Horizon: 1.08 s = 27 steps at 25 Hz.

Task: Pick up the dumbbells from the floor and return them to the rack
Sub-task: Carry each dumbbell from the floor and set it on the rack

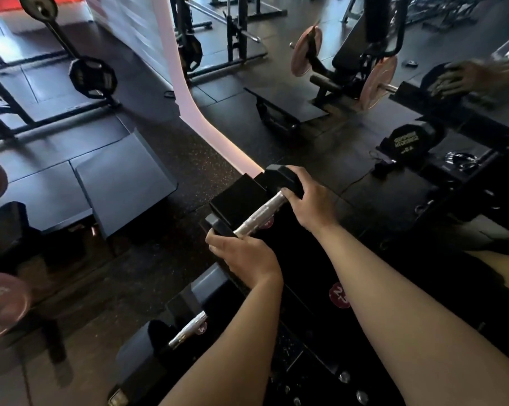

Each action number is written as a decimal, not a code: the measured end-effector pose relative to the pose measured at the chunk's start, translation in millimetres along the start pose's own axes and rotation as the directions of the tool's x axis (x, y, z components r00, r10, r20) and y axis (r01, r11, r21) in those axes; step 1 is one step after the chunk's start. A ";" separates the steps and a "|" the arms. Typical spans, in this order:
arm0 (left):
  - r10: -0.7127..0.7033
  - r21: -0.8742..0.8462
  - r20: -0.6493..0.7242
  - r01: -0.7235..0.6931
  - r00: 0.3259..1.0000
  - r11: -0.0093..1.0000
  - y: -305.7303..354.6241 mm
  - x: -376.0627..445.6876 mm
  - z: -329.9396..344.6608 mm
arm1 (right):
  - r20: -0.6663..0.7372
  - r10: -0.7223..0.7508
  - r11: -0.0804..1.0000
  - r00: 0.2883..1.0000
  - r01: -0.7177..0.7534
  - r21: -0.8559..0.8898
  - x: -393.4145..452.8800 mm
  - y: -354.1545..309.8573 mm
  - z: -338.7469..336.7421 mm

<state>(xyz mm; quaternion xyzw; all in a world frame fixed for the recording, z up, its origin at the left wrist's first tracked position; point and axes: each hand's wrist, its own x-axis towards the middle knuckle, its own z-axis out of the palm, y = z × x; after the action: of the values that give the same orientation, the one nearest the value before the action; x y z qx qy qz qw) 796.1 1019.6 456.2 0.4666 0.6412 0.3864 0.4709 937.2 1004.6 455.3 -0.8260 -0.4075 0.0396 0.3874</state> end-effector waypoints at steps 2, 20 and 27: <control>0.005 -0.004 -0.009 -0.005 1.000 1.000 -1.6 3.6 -0.5 | 0.047 -0.014 0.999 0.999 0.017 -0.051 3.0 -1.7 -0.3; 0.604 -0.216 0.757 -0.779 0.247 0.589 42.6 -159.9 3.7 | -0.194 0.403 0.909 0.894 -0.416 -0.029 -216.3 39.8 -230.6; 0.350 -0.520 0.851 -0.724 -0.392 0.454 -15.8 -459.1 -41.3 | -0.540 0.634 0.714 0.553 -0.686 0.136 -528.5 63.6 -380.8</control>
<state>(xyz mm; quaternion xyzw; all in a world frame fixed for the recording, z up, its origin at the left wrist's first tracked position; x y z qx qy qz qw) 808.1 571.3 563.7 0.8948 -0.1519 0.0427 0.4176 771.9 377.8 545.5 -0.9087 0.0609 -0.0757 0.4059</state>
